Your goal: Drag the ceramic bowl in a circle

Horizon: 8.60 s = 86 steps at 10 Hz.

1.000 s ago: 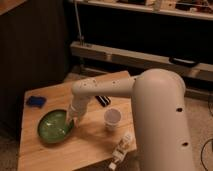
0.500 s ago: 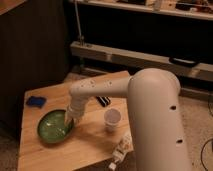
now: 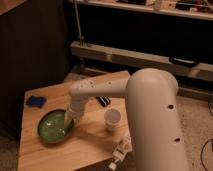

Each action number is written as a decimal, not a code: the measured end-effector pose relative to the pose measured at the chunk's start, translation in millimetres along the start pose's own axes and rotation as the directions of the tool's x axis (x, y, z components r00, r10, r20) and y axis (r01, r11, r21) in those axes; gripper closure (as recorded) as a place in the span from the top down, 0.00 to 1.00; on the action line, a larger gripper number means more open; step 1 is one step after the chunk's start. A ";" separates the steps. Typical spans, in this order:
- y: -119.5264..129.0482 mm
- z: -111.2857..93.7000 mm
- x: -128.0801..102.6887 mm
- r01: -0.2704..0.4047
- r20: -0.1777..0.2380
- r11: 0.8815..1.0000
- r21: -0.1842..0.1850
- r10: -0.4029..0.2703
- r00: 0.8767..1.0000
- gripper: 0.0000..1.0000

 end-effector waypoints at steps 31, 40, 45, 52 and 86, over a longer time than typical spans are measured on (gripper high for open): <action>53.3 -16.3 111.7 0.263 -0.226 0.964 0.043 -0.247 0.942 0.00; 44.5 32.8 33.2 0.200 -0.212 0.977 0.073 -0.181 0.960 0.00; 4.7 8.7 -39.3 0.057 -0.114 0.994 0.099 -0.045 0.992 0.00; -35.4 -54.5 5.1 0.016 -0.100 0.976 0.216 0.006 0.995 0.00; -62.2 -47.3 -8.7 0.034 -0.179 0.972 0.231 0.009 0.984 0.00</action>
